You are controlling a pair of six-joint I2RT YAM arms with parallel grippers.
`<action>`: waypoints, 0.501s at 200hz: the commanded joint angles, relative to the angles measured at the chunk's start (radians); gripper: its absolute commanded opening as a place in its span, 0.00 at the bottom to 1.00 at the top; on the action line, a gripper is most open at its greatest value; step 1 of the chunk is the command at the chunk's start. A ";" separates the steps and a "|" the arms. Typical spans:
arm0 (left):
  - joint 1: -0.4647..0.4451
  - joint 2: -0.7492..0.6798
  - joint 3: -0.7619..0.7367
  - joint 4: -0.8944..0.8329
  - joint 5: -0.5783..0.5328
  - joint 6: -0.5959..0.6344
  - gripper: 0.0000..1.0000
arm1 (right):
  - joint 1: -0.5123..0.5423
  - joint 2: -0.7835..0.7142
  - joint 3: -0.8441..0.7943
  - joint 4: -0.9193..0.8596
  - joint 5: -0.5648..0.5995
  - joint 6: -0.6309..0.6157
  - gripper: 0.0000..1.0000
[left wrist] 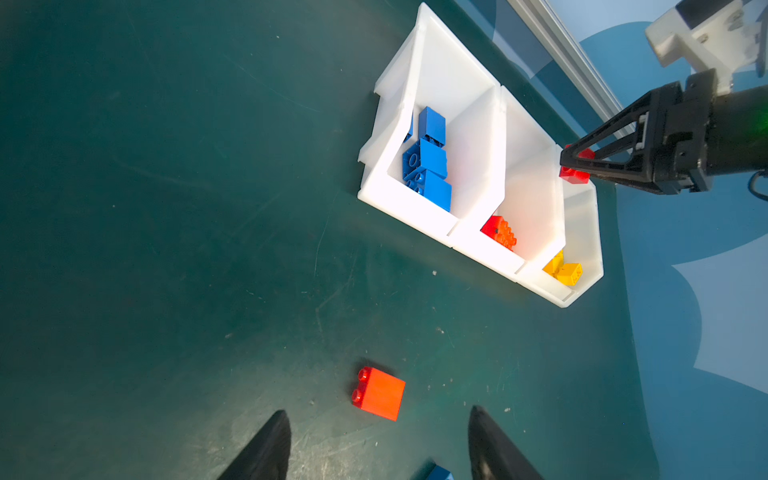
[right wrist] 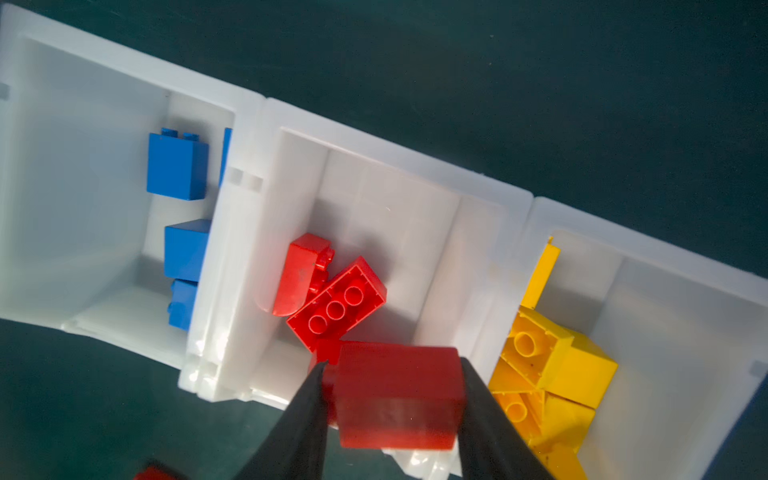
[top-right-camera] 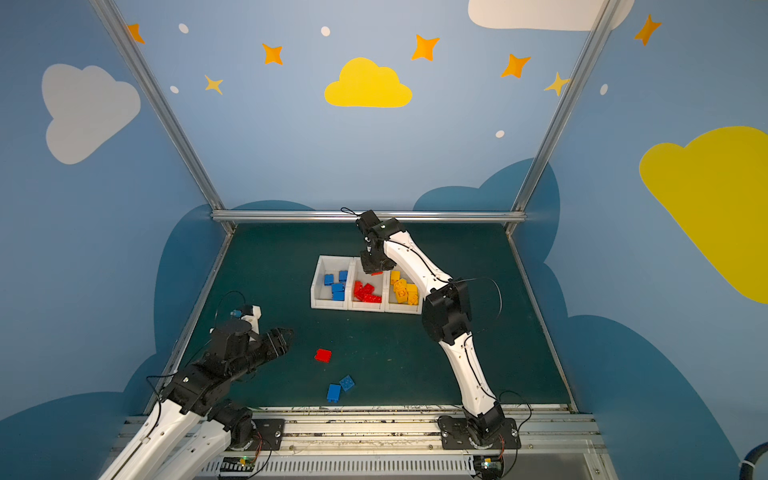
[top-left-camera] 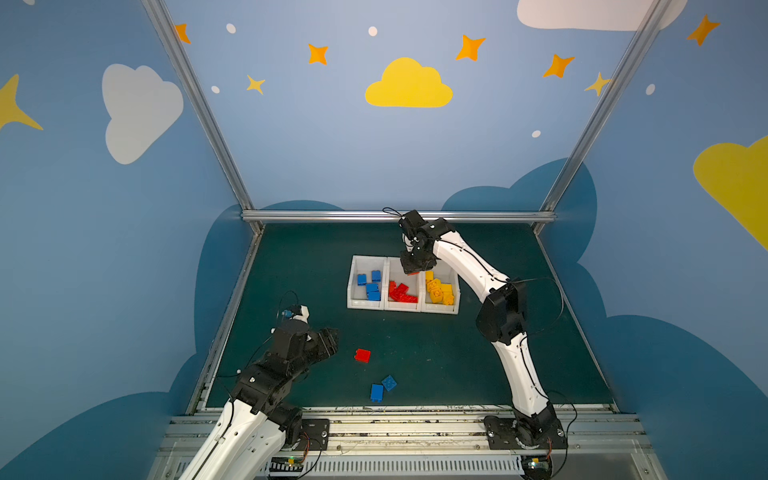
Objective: Sort the legos into containers by color
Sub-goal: 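Carry the red brick with the right gripper into the red compartment, release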
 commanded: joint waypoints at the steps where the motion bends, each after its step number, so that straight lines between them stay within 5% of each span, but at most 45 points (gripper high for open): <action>1: 0.004 -0.012 -0.013 -0.033 0.014 -0.014 0.68 | 0.010 -0.007 0.031 -0.021 -0.017 -0.034 0.55; 100: 0.004 -0.018 -0.008 -0.041 0.039 -0.017 0.68 | 0.010 -0.111 -0.002 -0.021 -0.062 -0.010 0.63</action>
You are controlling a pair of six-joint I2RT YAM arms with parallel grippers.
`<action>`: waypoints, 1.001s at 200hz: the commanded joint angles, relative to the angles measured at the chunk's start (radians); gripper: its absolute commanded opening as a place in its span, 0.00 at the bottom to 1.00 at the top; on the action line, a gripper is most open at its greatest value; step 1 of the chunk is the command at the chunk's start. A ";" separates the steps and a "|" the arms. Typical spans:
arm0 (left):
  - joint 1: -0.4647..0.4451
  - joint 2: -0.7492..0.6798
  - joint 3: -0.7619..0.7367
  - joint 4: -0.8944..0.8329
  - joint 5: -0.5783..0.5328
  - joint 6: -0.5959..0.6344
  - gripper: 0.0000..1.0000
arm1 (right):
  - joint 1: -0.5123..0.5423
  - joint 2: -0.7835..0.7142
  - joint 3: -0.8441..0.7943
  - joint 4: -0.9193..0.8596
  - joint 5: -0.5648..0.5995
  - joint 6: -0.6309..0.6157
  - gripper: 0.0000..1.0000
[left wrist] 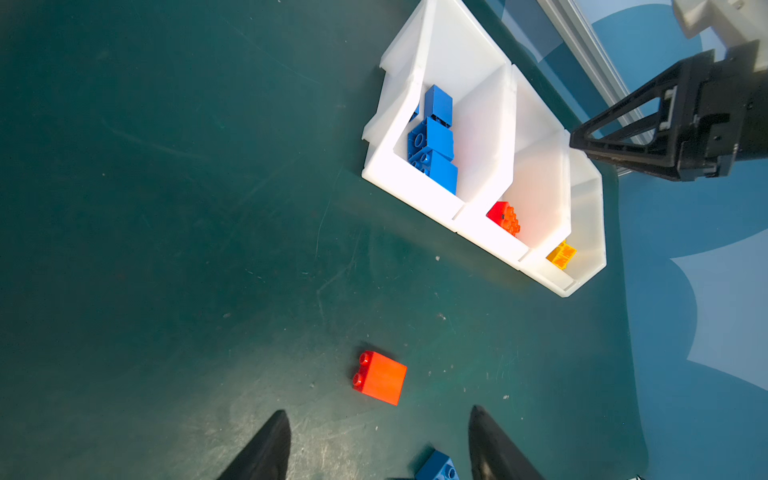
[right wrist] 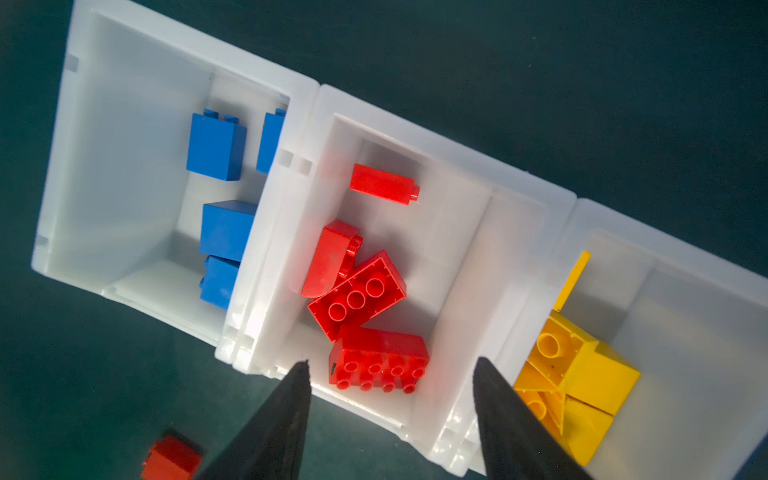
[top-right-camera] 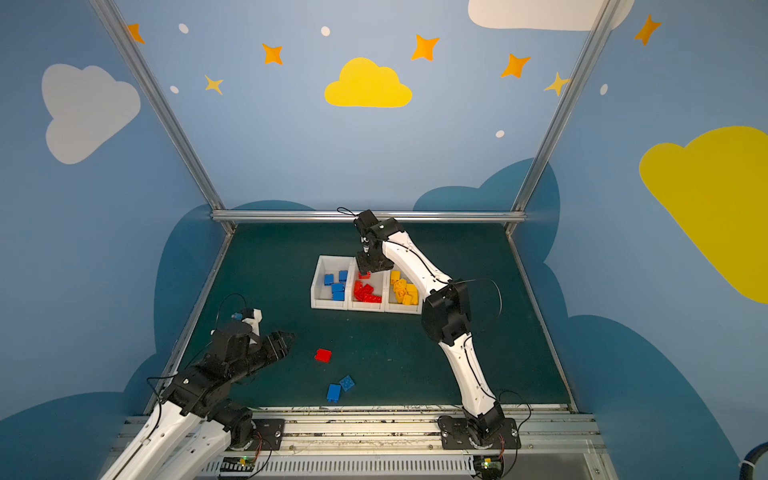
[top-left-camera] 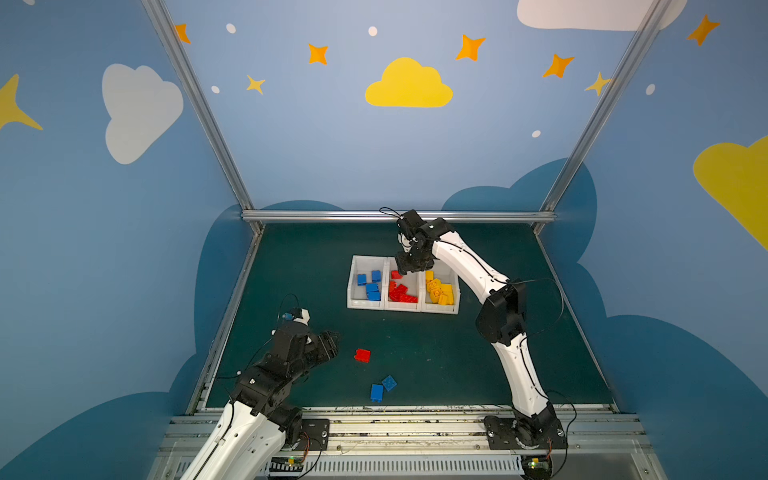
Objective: Sort the legos into containers by color
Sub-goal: 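Carry the red brick with the right gripper into the red compartment, release, then withdraw the right gripper while the left gripper grasps the other red brick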
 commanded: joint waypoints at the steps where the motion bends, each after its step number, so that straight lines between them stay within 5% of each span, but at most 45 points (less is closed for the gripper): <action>1: 0.003 -0.009 0.002 -0.020 0.012 0.000 0.68 | 0.001 -0.098 -0.012 -0.018 -0.021 0.021 0.63; 43: 0.002 0.013 0.002 -0.016 0.026 0.005 0.68 | 0.001 -0.215 -0.103 -0.016 -0.034 0.057 0.63; 110: -0.002 0.173 0.026 0.041 0.078 0.069 0.68 | -0.011 -0.539 -0.518 0.092 0.000 0.067 0.64; 200: -0.134 0.595 0.177 0.061 0.061 0.216 0.68 | -0.077 -0.961 -1.092 0.266 0.112 0.199 0.66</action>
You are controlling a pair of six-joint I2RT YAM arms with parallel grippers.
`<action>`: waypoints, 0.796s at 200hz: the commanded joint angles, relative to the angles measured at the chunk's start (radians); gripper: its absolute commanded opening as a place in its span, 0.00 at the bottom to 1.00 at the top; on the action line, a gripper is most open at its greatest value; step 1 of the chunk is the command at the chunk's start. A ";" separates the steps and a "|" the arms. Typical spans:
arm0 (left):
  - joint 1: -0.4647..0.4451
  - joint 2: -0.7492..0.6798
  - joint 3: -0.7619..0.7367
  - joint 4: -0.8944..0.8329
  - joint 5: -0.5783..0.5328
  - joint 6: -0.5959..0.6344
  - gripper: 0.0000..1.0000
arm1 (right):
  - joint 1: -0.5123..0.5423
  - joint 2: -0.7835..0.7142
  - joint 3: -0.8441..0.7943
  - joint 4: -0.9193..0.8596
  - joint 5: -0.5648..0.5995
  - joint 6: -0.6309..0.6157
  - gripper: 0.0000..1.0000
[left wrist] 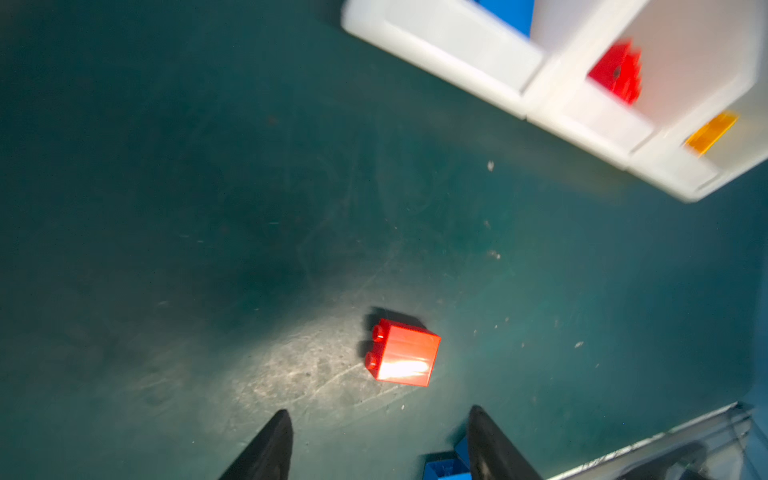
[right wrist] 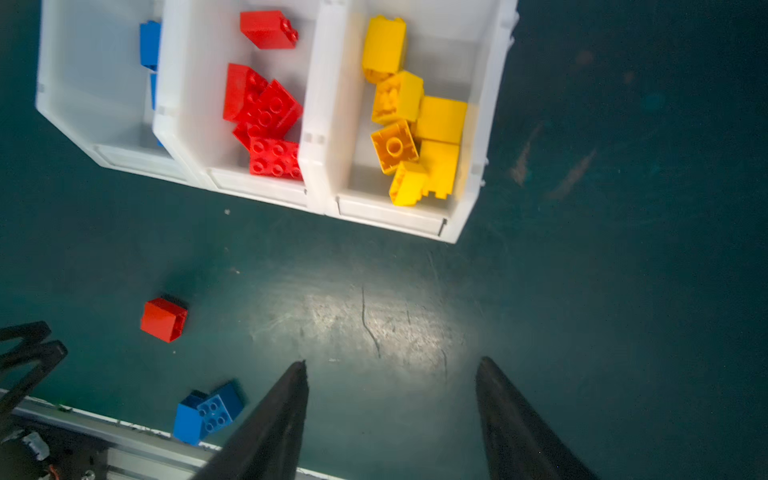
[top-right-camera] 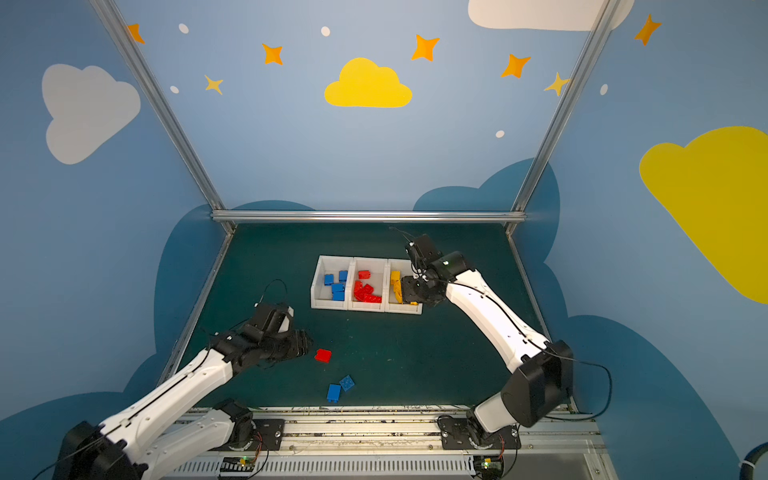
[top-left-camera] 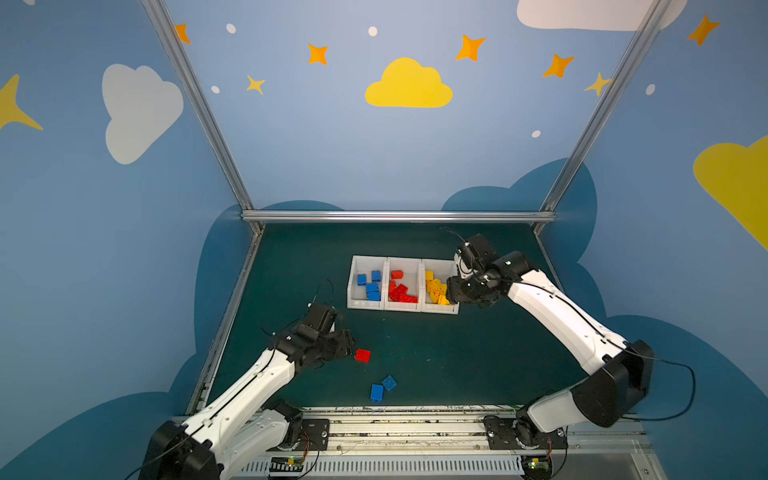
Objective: Sort the legos into containers by color
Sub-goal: 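Withdraw the right gripper while the left gripper grasps the other red brick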
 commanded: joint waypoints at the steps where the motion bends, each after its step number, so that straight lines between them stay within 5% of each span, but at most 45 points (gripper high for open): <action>1: -0.042 0.081 0.059 0.003 -0.026 0.070 0.68 | -0.003 -0.084 -0.102 0.089 0.065 0.060 0.66; 91: -0.125 0.412 0.221 -0.040 -0.063 0.142 0.68 | -0.041 -0.230 -0.258 0.117 0.080 0.114 0.67; 159: -0.175 0.527 0.287 -0.088 -0.128 0.153 0.66 | -0.044 -0.252 -0.270 0.110 0.068 0.111 0.67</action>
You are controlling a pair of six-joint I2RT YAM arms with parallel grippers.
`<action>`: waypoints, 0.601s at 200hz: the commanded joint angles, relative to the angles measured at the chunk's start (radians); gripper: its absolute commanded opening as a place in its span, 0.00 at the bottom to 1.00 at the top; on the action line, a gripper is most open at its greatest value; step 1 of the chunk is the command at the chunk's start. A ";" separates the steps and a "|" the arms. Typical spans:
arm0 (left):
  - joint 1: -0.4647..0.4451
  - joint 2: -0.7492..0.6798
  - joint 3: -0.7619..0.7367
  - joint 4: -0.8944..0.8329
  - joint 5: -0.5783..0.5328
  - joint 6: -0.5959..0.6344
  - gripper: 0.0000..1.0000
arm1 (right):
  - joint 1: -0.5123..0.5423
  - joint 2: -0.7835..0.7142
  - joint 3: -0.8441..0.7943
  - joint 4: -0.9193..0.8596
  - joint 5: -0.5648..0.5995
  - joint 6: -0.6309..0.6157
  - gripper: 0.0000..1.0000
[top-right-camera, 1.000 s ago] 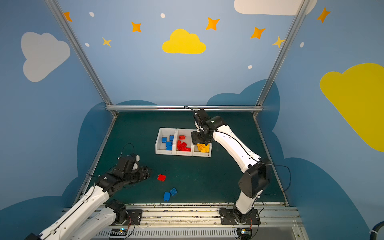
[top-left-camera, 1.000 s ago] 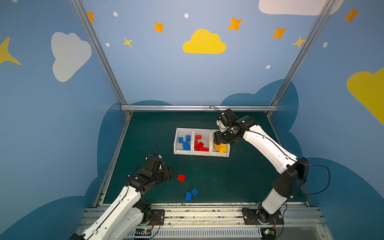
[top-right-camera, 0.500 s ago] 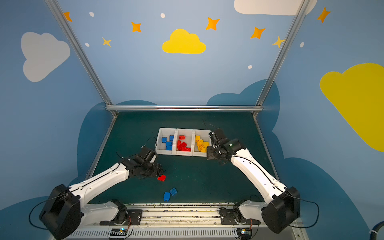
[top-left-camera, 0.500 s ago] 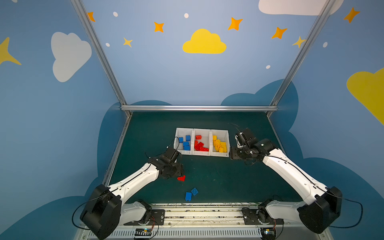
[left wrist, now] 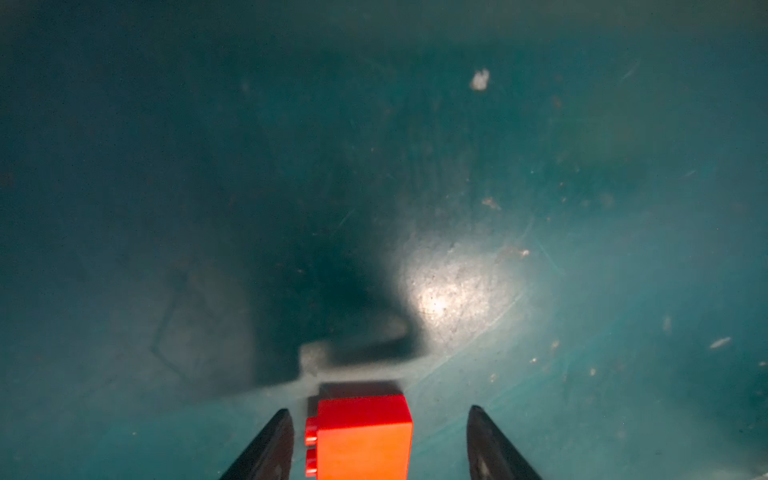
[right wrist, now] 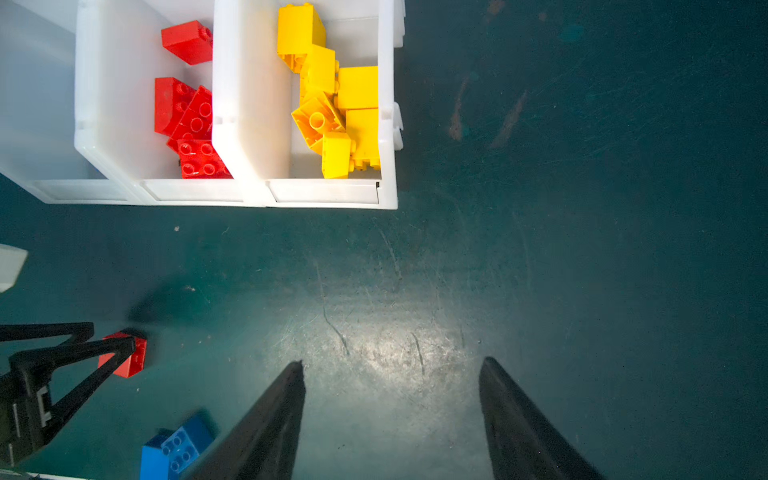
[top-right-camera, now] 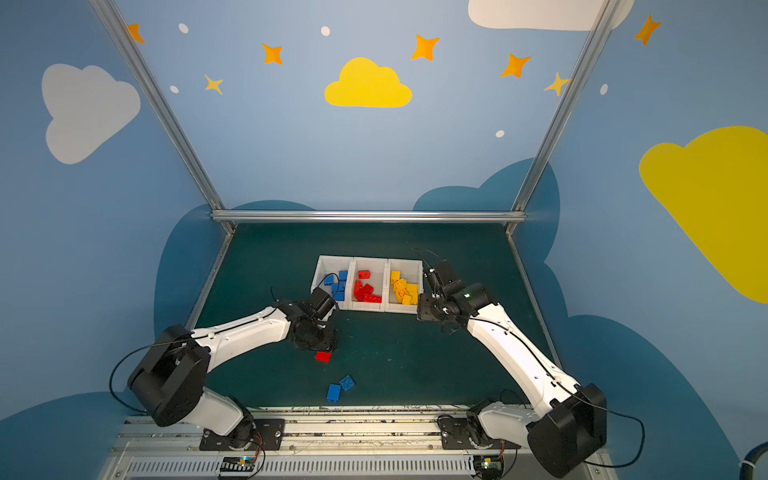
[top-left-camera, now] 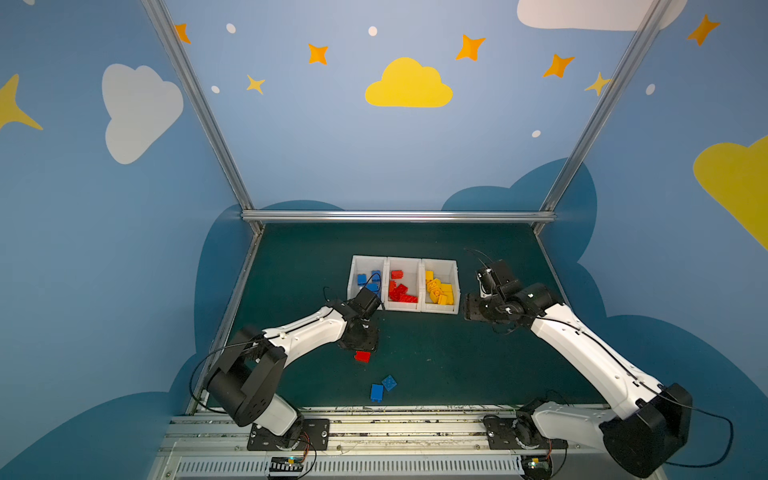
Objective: Sort the legos into containers by color
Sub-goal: 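Withdraw the right gripper while the left gripper grasps the other red brick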
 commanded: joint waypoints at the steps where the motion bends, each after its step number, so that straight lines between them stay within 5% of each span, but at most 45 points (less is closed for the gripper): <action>1: -0.013 0.019 0.022 -0.050 -0.038 0.016 0.66 | -0.005 -0.034 -0.013 -0.001 -0.003 0.005 0.67; 120: -0.056 0.107 0.042 -0.070 -0.047 0.007 0.57 | -0.009 -0.107 -0.096 -0.003 -0.015 0.047 0.67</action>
